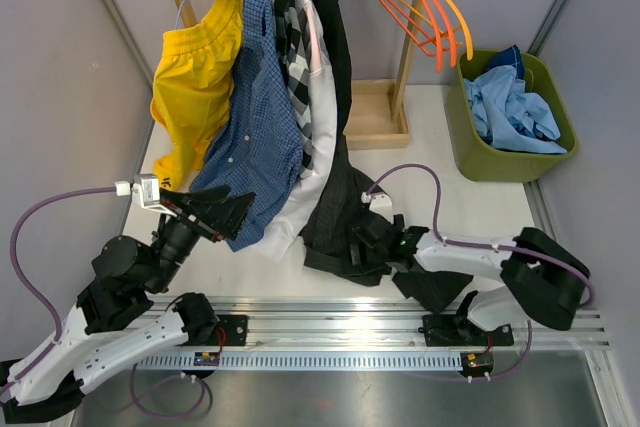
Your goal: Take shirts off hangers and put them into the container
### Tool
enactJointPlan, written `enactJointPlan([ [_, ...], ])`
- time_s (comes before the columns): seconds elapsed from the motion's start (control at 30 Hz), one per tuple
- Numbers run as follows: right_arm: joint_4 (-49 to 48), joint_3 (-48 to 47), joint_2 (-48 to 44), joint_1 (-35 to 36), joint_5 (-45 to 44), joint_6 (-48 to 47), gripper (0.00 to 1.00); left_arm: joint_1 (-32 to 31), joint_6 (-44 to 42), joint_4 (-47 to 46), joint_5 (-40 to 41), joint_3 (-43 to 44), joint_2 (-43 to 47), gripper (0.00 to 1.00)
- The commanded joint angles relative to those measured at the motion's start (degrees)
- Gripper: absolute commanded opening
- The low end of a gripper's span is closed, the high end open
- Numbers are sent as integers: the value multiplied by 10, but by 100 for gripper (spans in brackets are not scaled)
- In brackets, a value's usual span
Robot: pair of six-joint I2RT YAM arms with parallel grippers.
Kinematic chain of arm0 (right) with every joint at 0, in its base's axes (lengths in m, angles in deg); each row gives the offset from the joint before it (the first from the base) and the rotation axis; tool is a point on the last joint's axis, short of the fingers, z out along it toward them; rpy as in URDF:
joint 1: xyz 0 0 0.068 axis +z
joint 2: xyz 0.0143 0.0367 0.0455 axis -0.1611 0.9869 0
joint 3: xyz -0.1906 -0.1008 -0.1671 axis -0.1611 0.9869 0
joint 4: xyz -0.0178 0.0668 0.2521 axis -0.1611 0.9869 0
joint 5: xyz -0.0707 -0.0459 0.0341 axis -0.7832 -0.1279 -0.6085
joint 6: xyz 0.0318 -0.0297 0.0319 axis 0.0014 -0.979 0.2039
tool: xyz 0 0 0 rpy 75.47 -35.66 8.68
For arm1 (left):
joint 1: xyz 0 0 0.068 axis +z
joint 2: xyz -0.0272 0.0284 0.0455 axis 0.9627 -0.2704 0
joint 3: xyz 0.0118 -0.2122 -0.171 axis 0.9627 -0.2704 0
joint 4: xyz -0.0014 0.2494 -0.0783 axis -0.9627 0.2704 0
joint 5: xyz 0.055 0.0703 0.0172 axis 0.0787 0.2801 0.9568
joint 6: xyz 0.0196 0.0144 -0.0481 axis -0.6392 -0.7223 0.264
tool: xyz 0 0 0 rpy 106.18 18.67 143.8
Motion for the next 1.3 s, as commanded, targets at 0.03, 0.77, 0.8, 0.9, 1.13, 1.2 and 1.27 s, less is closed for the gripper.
enactJointPlan([
  [0.03, -137, -37, 145, 3, 5, 35, 99, -1, 3, -14, 0, -7, -2, 99],
  [0.77, -20, -41, 12, -24, -197, 99, 0, 0, 10, 6, -4, -7, 3, 99],
  [0.8, 8, -40, -18, -37, -204, 94, 0, -1, 10, 6, -7, -7, 0, 99],
  [0.9, 50, -43, -154, -72, -238, 63, 0, -1, 11, 7, -16, -7, -5, 99],
  [1.13, 118, -109, -349, -153, -313, -57, 0, -1, 15, 6, -41, -9, -24, 99],
  [1.2, 124, -145, -356, -163, -351, -70, 0, -1, 16, 3, -46, -10, -28, 99],
  [1.27, 108, -174, -358, -177, -368, -99, 0, -1, 17, 0, -55, -8, -34, 99],
])
